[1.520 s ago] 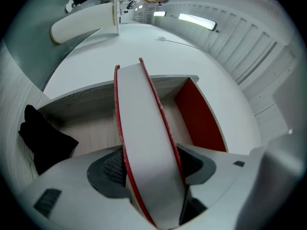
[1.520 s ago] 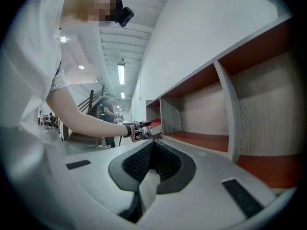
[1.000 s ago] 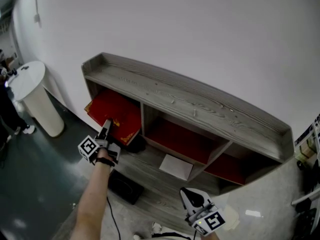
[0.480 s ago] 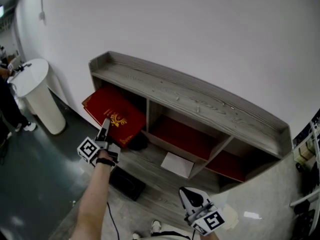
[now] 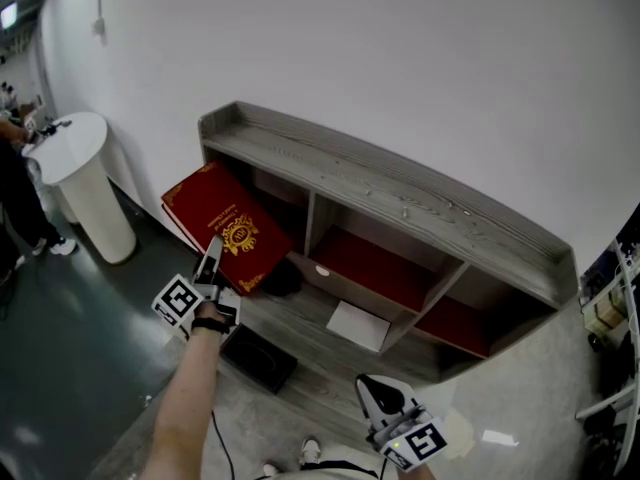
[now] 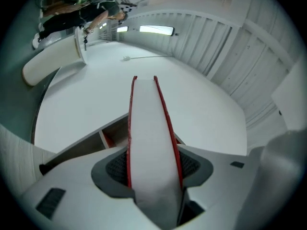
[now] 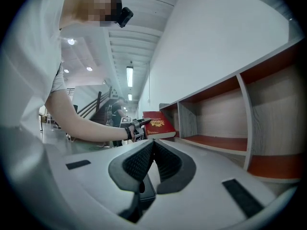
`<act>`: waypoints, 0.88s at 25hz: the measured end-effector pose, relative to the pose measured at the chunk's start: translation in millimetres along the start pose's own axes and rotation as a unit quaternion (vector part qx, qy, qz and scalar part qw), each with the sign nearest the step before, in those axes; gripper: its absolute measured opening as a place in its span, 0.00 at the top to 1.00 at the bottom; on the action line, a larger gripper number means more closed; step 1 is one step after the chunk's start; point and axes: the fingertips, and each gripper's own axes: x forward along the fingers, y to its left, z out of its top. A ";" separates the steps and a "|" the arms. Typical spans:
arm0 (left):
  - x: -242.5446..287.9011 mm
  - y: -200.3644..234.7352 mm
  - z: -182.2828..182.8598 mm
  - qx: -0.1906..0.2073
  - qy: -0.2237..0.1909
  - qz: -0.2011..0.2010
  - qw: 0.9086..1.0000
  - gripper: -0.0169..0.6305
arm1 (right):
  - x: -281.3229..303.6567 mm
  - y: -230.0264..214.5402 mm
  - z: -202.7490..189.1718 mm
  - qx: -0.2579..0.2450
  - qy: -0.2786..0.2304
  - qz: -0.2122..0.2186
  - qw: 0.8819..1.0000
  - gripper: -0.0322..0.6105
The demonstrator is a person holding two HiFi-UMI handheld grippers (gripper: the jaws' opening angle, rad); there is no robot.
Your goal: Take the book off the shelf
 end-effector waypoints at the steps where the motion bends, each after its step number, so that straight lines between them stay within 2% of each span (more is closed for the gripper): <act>1: -5.2 -2.0 2.2 0.018 0.006 0.013 1.000 0.60 | 0.1 3.9 0.5 -0.001 -0.001 0.002 1.000 0.92; 4: -17.2 -13.0 8.9 0.072 0.024 0.015 0.997 0.60 | 0.2 15.8 1.9 -0.003 -0.004 0.010 1.000 0.91; 11: -54.0 -26.5 35.4 0.108 0.014 0.009 0.994 0.61 | 3.1 39.5 7.0 -0.010 -0.011 0.030 0.999 0.91; 16: -86.2 -41.8 50.0 0.128 0.005 0.001 0.992 0.61 | 1.7 43.0 14.6 -0.019 -0.022 0.029 0.999 0.91; 22: -125.3 -72.6 66.3 0.182 -0.012 -0.009 0.983 0.60 | -2.6 36.4 23.9 -0.029 -0.032 0.020 0.999 0.91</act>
